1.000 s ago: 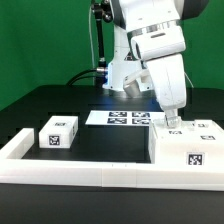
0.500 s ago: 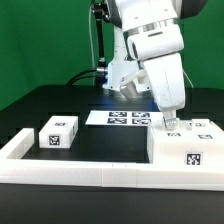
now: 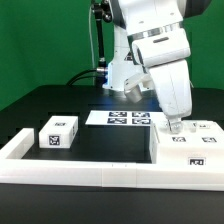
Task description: Assemble cabinet
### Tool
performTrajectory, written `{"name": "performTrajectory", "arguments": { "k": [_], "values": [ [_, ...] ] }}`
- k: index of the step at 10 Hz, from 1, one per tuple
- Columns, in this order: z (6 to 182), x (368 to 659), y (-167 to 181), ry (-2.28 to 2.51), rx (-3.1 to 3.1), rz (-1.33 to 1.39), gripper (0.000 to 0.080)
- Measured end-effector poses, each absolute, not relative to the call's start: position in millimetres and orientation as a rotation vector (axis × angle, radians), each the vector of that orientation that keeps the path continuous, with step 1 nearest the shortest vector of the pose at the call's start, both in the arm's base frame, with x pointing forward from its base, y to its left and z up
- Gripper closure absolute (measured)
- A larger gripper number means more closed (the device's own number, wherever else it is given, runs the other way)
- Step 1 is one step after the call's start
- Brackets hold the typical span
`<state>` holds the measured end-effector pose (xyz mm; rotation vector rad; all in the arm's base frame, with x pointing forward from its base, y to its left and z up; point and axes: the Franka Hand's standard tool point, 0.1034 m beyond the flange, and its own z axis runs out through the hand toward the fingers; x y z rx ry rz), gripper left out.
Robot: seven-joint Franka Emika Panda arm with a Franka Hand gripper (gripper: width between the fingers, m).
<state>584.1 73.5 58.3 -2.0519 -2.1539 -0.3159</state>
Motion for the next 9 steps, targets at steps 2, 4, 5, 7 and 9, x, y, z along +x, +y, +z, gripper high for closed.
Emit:
{"name": "performTrajectory", "arguments": {
  "k": [2, 4, 5, 7, 9],
  "values": [
    [57.7, 584.0, 73.5, -2.153, -2.052, -0.316, 0.0558],
    [59.2, 584.6, 73.6, -2.152, -2.057, -0.317, 0.0363],
    [71.5, 585.9, 74.0, -2.148, -2.089, -0.318, 0.0232],
    [88.8, 576.5, 74.1, -2.168, -2.112, -0.301, 0.0175],
    [86.1, 566.2, 73.9, -2.168, -2.12, -0.301, 0.0154]
  ]
}}
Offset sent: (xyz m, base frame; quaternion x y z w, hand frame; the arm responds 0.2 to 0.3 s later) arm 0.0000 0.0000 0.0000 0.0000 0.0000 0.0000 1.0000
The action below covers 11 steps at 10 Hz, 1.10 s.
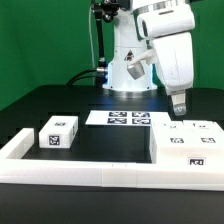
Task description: Assemble cabinet
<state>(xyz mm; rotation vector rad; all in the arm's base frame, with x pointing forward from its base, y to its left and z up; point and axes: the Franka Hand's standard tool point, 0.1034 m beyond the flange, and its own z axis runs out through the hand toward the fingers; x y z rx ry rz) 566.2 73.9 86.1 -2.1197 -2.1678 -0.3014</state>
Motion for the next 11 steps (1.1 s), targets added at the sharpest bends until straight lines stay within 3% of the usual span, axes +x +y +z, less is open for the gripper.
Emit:
{"name": "performTrajectory", "arguments": {
  "k": [4, 7, 11],
  "values": [
    [84.4, 565.4, 73.5, -2.162, -2.122, -0.298, 0.015],
    [95.5, 540.6, 75.9, -2.026, -2.297, -0.289, 0.015],
    [93.9, 531.9, 83.9, -1.663, -2.549, -0.339, 0.015]
  ]
}}
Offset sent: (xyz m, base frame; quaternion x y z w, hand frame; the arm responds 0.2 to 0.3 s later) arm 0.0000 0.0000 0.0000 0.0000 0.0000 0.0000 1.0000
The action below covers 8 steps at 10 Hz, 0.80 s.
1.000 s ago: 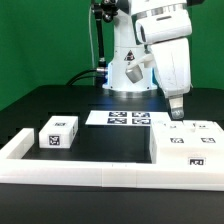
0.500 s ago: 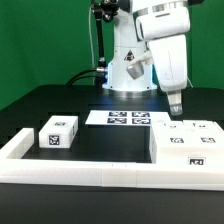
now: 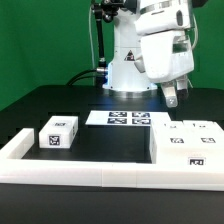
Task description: Assemble cabinet
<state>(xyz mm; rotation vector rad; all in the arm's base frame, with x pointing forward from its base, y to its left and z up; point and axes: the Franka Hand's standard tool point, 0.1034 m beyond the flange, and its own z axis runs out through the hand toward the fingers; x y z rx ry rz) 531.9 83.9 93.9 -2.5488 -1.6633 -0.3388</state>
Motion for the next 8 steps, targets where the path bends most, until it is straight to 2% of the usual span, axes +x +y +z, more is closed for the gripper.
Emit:
{"name": "performTrajectory", "arguments": {
  "k": [3, 5, 8],
  "values": [
    [94.0, 529.6, 85.1, -1.369, -2.69, -0.332, 0.015],
    [95.1, 514.2, 84.2, -1.134, -2.796, -0.353, 0.015],
    [94.0, 497.7, 86.3, -0.476, -2.918, -0.373, 0.015]
  ]
}}
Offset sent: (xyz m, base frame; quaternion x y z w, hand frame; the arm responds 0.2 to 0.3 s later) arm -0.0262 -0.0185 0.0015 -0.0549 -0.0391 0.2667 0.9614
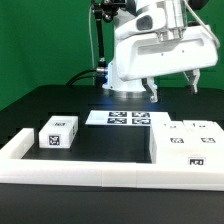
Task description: Assemble cabinet
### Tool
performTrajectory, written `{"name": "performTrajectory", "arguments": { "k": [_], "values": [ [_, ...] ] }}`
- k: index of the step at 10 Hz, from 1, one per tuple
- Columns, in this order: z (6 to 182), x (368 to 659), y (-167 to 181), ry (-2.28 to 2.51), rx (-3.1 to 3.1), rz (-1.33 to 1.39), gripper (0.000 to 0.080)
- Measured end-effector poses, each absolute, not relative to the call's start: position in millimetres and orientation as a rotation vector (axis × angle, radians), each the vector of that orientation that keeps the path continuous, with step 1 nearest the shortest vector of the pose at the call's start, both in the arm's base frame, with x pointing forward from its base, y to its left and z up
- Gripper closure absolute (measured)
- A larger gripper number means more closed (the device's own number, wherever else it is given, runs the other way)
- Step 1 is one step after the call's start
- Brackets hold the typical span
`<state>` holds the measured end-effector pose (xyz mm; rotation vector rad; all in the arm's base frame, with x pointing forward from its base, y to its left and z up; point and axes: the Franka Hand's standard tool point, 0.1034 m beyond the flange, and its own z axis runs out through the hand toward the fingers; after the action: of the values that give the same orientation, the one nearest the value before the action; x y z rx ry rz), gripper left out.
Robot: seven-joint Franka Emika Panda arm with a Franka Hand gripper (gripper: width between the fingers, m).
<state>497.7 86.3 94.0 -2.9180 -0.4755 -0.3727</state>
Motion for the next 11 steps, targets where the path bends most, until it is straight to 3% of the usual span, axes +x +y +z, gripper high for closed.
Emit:
{"name": "performTrajectory", "arguments": {
  "k": [5, 7, 9, 11],
  "values": [
    [92.4, 498.8, 86.2, -0.246, -2.909, -0.349, 0.015],
    [94.0, 495.3, 113.4, -0.018, -2.91, -0.33, 0.015],
    [81.4, 494.8, 106.1, 0.006, -2.91, -0.446, 0.015],
    [82.1, 494.6, 108.9, -0.006, -2.911, -0.423, 0.015]
  ]
}}
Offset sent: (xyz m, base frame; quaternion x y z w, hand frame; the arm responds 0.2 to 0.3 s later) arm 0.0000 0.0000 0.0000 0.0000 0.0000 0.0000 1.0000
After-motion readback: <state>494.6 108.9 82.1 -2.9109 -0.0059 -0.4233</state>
